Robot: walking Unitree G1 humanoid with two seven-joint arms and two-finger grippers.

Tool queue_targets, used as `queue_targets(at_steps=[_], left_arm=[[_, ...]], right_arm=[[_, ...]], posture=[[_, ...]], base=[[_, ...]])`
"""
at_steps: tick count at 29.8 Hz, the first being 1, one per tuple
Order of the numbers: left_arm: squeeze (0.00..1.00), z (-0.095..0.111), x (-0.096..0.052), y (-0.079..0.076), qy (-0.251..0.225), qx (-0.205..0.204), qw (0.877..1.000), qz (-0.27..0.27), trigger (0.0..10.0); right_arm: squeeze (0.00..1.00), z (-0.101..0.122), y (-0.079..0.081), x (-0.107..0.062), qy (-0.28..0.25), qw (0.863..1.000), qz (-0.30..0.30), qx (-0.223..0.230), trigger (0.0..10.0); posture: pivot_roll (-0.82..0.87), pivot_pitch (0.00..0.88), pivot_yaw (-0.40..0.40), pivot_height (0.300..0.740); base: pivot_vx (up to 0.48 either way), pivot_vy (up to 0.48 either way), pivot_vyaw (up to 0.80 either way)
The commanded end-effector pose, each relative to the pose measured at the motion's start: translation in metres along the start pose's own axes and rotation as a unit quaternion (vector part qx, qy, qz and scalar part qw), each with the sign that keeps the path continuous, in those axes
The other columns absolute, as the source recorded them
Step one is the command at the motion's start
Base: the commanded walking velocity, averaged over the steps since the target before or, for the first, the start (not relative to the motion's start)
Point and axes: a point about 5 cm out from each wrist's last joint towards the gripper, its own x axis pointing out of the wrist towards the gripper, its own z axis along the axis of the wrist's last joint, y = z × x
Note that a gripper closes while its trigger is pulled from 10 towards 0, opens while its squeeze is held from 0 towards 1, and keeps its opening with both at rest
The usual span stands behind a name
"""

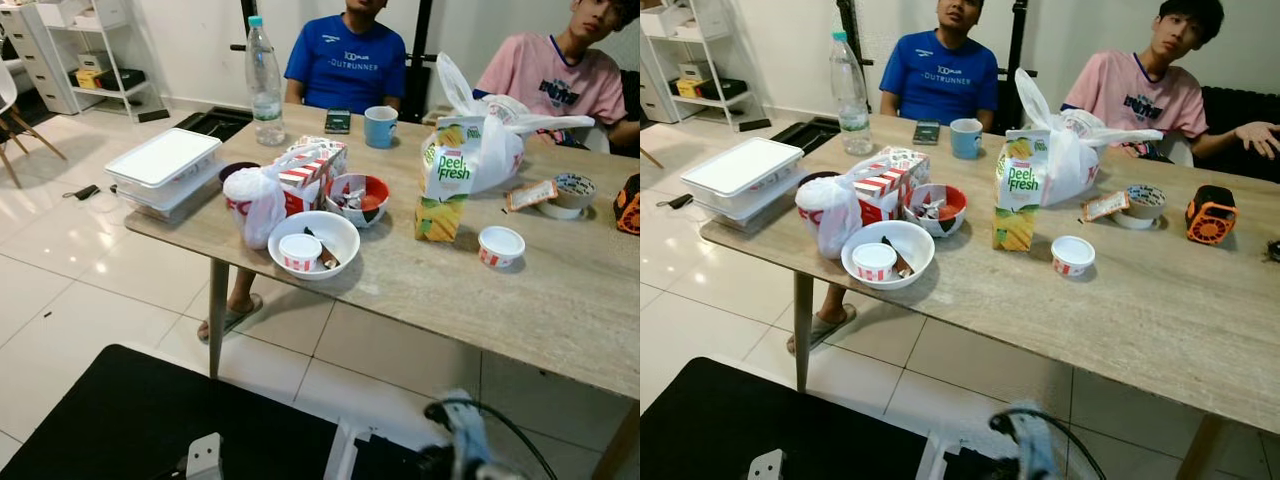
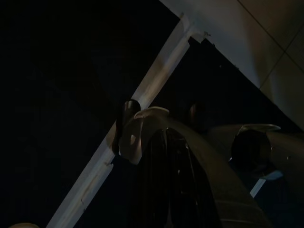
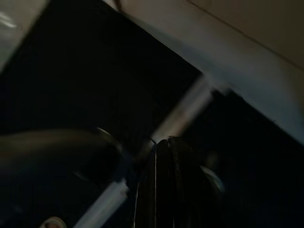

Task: Restocking fridge

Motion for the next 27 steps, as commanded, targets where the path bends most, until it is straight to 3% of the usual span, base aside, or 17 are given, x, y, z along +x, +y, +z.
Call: queue_targets(at_steps=[1, 5, 8, 9, 10, 14, 16, 18, 21, 22, 27], left_arm=[[0.0, -0.001, 0.0, 0.0, 0.003, -0.003, 1.0, 0.001, 10.0], [0.0, 0.0, 0.0, 0.0, 0.002, -0.005, 1.0, 0.0, 10.0], [0.0, -0.001, 0.0, -0.001, 0.003, -0.005, 1.0, -0.001, 10.0], [0.0, -0.001, 0.0, -0.001, 0.003, -0.005, 1.0, -0.001, 10.0], [0.0, -0.002, 0.0, -0.001, 0.004, -0.005, 1.0, -0.002, 10.0], [0.0, -0.002, 0.0, -0.001, 0.005, -0.005, 1.0, -0.002, 10.0], [0.0, -0.002, 0.0, -0.001, 0.004, -0.007, 1.0, -0.001, 10.0], [0.0, -0.002, 0.0, -0.001, 0.004, -0.007, 1.0, -0.001, 10.0], [0.0, -0.002, 0.0, 0.0, 0.005, -0.009, 1.0, -0.001, 10.0], [0.0, -0.002, 0.0, 0.0, 0.005, -0.009, 1.0, -0.001, 10.0], [0.0, -0.003, -0.001, 0.001, 0.006, -0.01, 1.0, -0.002, 10.0]], right_arm=[[0.0, 0.009, 0.008, 0.002, -0.001, 0.998, 0.055, -0.036, 10.0], [0.0, 0.017, 0.019, 0.005, 0.003, 0.99, 0.125, -0.064, 10.0], [0.0, 0.028, 0.029, 0.005, 0.003, 0.975, 0.199, -0.097, 10.0], [0.0, 0.028, 0.029, 0.005, 0.003, 0.975, 0.199, -0.097, 10.0], [0.0, 0.034, 0.034, 0.005, 0.003, 0.966, 0.231, -0.117, 10.0], [0.0, 0.041, 0.039, 0.005, 0.002, 0.955, 0.261, -0.14, 10.0], [0.0, 0.049, 0.046, 0.004, 0.004, 0.938, 0.304, -0.166, 10.0], [0.0, 0.049, 0.046, 0.004, 0.004, 0.938, 0.304, -0.166, 10.0], [0.0, 0.057, 0.054, 0.004, -0.005, 0.92, 0.342, -0.19, 10.0], [0.0, 0.057, 0.054, 0.004, -0.005, 0.92, 0.342, -0.19, 10.0], [0.0, 0.075, 0.067, 0.0, -0.04, 0.89, 0.404, -0.205, 10.0]], posture=[[-0.02, 0.0, 0.015, 0.74], [-0.02, 0.0, 0.015, 0.74], [-0.02, 0.0, 0.015, 0.74], [-0.02, 0.0, 0.015, 0.74], [-0.02, 0.0, 0.015, 0.74], [-0.01, 0.0, 0.009, 0.74], [-0.01, 0.0, 0.009, 0.74], [-0.01, 0.0, 0.009, 0.74], [-0.01, 0.0, 0.009, 0.74], [-0.01, 0.0, 0.009, 0.74], [-0.01, 0.0, 0.01, 0.74]], base=[[0.0, 0.0, 0.0], [0.0, 0.0, 0.0], [0.0, 0.0, 0.0], [0.0, 0.0, 0.0], [0.0, 0.0, 0.0], [0.0, 0.0, 0.0], [0.0, 0.0, 0.0], [0.0, 0.0, 0.0], [0.0, 0.0, 0.0], [0.0, 0.0, 0.0], [0.0, 0.0, 0.0]])
